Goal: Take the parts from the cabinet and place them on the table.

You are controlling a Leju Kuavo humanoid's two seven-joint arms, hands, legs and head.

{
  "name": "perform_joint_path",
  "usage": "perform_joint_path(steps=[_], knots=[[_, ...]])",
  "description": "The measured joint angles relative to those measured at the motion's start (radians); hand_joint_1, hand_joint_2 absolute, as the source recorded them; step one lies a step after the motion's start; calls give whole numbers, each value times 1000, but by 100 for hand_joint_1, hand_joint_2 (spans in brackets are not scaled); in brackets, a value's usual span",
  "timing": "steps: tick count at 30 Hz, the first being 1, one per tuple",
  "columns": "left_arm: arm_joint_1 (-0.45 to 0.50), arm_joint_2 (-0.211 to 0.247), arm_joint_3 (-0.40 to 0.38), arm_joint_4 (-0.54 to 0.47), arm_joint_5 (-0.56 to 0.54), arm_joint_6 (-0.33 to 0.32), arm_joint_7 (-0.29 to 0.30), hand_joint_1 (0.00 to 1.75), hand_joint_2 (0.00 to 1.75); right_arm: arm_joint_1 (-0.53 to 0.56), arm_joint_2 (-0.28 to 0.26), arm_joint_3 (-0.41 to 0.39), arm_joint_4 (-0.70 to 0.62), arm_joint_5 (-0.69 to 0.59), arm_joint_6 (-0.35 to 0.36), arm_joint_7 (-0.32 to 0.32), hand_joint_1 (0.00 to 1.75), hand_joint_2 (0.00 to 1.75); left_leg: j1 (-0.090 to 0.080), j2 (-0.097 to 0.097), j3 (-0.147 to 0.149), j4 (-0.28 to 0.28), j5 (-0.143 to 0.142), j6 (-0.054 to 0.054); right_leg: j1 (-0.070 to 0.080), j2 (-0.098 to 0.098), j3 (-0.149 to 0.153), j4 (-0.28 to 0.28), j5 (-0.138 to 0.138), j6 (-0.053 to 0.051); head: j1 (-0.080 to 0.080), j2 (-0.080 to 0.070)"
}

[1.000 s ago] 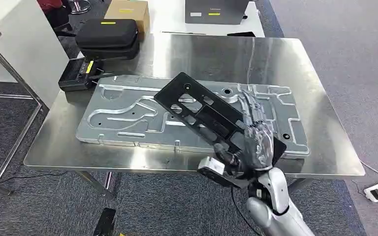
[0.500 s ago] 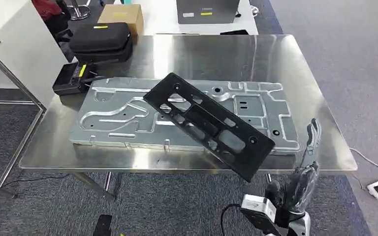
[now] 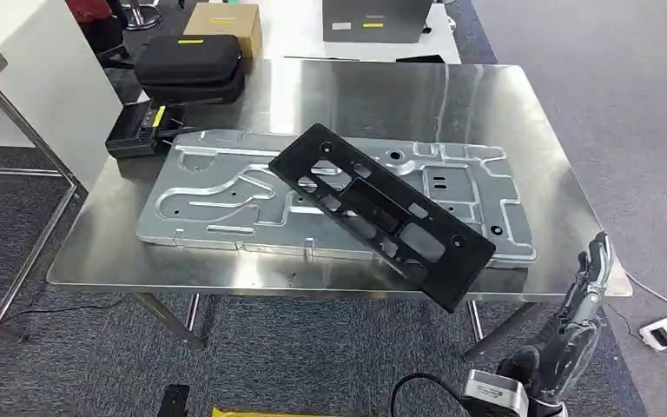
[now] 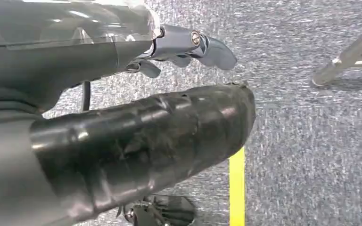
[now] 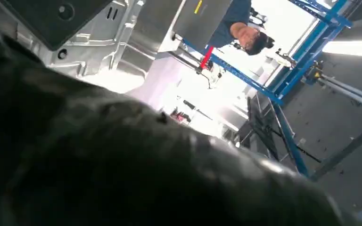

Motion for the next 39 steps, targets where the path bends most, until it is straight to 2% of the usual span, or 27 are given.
perform_joint_path(steps=[2,3,4,6,7,11,12,14,16,17,18,19,21,22,23,26,27,28,29,31,32,33,34,35,37,38,39], knots=[[2,0,4,0,2,0,0,0,0,8,0,-2,0,-1,0,0,0,0,-1,3,-13,3,6,-1,-3,0,-45,128,-50,6,0,0],[3,0,6,0,2,0,0,0,0,11,0,-5,0,-2,0,0,0,0,-1,3,-18,6,8,-2,-5,0,-36,124,-39,7,-1,0],[3,0,8,0,2,0,0,0,0,13,1,-8,0,-5,0,0,0,0,0,3,-22,8,10,-5,-7,-1,-3,76,-10,8,0,0],[4,-2,12,0,3,1,0,0,0,15,1,-11,-2,-14,0,-1,0,0,0,3,-27,14,12,-8,-10,-2,116,-119,65,2,0,0],[4,-2,13,0,3,2,-1,0,0,15,1,-12,-5,-16,0,-2,0,0,-1,3,-28,16,14,-12,-9,-1,148,-186,58,-3,0,0],[5,-2,14,0,5,3,-3,0,0,29,3,-19,-6,-23,0,-11,0,0,-2,3,-32,11,28,-40,4,0,137,-188,75,-23,-1,0],[6,-2,14,0,6,3,-5,0,0,32,6,-21,-10,-26,0,-13,0,0,-4,2,-36,16,24,-46,-7,-2,137,-200,87,-37,-1,0],[8,-2,15,0,7,4,-8,0,0,36,15,-28,-14,-34,0,-18,0,0,0,1,-70,94,-55,-51,-5,-5,123,-202,100,-53,-4,0],[9,-2,17,0,7,5,-8,0,0,49,19,-40,-14,-37,0,-19,0,0,0,1,-123,245,-144,-56,-1,-8,108,-200,108,-56,-4,0],[10,-2,18,0,8,5,-8,0,0,53,21,-45,-14,-40,0,-19,0,0,0,1,-139,302,-166,-57,1,-9,100,-197,112,-56,-4,0],[12,-2,19,0,8,5,-8,0,0,56,21,-49,-14,-41,0,-20,0,0,0,1,-135,314,-163,-57,1,-9,91,-192,115,-56,-4,0],[14,-2,20,0,9,5,-8,0,0,58,22,-51,-14,-43,0,-21,0,0,0,1,-106,276,-139,-55,2,-8,83,-187,117,-54,-4,0],[13,-2,21,0,9,5,-8,0,0,65,23,-61,-14,-47,0,-24,0,0,0,1,3,106,-69,-48,2,-7,75,-177,119,-51,-4,0],[12,-1,21,0,9,5,-10,0,0,67,25,-66,-14,-48,0,-24,0,0,-1,0,49,22,-63,-40,2,-8,73,-172,120,-49,-4,0],[11,-1,21,0,11,5,-11,0,0,69,28,-71,-14,-50,0,-25,0,0,-8,1,49,13,-65,-39,9,-8,70,-167,122,-43,-4,0],[14,0,23,0,13,6,-13,0,0,73,30,-78,-14,-54,0,-26,0,0,-12,0,40,13,-52,-26,4,-8,68,-176,137,-23,-4,0],[14,-1,25,0,15,7,-12,0,0,74,30,-82,-14,-54,0,-26,0,0,-4,1,38,0,-39,-18,11,-8,67,-176,142,-16,-3,0],[12,-2,27,0,15,7,-13,0,0,78,30,-88,-14,-54,0,-26,0,0,0,7,40,-6,-28,-12,5,-2,60,-163,122,-13,-4,0],[10,-2,28,0,15,7,-13,0,0,79,30,-92,-15,-54,0,-26,0,0,1,7,32,-8,-20,-3,4,-3,43,-124,78,-9,-1,0],[11,-2,29,0,15,7,-13,0,0,81,30,-95,-14,-55,0,-26,0,0,0,9,15,-7,-10,1,-2,-2,-13,31,-19,2,-2,0],[12,-2,29,0,15,7,-13,0,0,83,30,-98,-14,-55,0,-26,0,0,-1,9,7,-6,-5,1,-3,-3,-35,102,-50,6,-2,0],[12,-2,31,0,15,8,-13,0,0,86,30,-100,-14,-57,0,-26,0,0,-1,9,-1,-4,-2,0,-5,-3,-36,127,-53,9,-2,0],[12,-2,32,0,15,8,-13,0,0,87,30,-102,-14,-60,0,-27,0,0,0,9,-7,0,2,-2,-8,-3,-13,100,-34,11,-2,0],[12,-2,35,0,15,8,-13,0,0,87,30,-105,-14,-65,0,-29,0,0,0,9,-11,3,3,-4,-12,-3,37,28,1,11,-2,0],[12,-2,36,0,14,8,-13,0,0,87,30,-108,-14,-69,0,-29,0,0,1,8,-17,14,4,-7,-15,-3,153,-161,64,7,-2,0],[11,-2,37,0,14,8,-13,0,0,86,30,-109,-14,-71,0,-29,0,0,-6,7,-23,19,6,-16,-6,-2,162,-191,48,1,-2,0],[11,-2,37,0,14,9,-14,0,0,89,30,-109,-15,-71,0,-30,0,0,-5,7,-26,20,10,-22,-6,-1,155,-192,57,-6,-2,0]])
